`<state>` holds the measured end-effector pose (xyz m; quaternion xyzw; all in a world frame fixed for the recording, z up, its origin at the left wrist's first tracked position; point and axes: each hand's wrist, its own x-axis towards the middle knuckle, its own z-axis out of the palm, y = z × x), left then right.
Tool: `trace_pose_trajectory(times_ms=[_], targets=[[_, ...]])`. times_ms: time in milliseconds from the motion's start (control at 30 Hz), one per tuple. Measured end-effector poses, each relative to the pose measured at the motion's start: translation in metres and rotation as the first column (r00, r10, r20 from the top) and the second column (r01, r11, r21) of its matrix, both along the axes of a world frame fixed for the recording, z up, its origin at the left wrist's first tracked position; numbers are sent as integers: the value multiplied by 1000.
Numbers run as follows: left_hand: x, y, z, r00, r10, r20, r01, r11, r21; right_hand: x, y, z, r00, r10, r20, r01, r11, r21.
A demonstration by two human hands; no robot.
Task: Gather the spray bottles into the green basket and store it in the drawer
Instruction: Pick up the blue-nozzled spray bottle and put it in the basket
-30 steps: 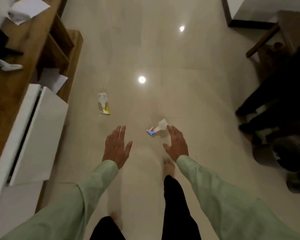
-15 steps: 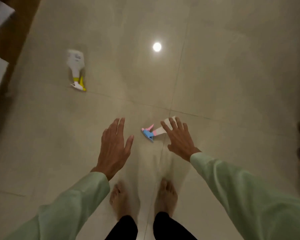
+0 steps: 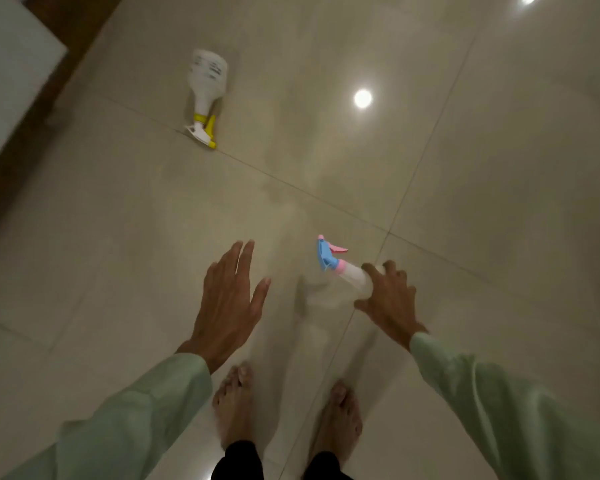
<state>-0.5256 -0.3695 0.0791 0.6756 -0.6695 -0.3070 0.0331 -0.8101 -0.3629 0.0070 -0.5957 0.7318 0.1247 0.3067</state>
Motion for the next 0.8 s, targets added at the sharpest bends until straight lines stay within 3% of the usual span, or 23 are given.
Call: trace_pose_trajectory(times_ms=[100, 233, 400, 500, 800], targets=[[26, 13, 74, 994, 107, -22, -107, 994, -10, 37, 8, 80, 958, -194, 211, 208, 977, -46], [66, 41, 200, 959, 281, -39, -283, 956, -76, 100, 22, 213, 870, -244, 428, 303, 950, -73], [133, 91, 343, 889, 456, -37, -456, 875, -165, 194, 35, 364, 818, -96, 568, 227, 960, -165], [185, 136, 409, 845, 534, -42, -531, 825, -193, 261, 53, 440, 822, 30, 569, 140, 957, -254], [359, 316, 496, 700, 712, -63, -694, 656, -296, 481, 172, 561, 638, 211, 741, 27, 955, -295]])
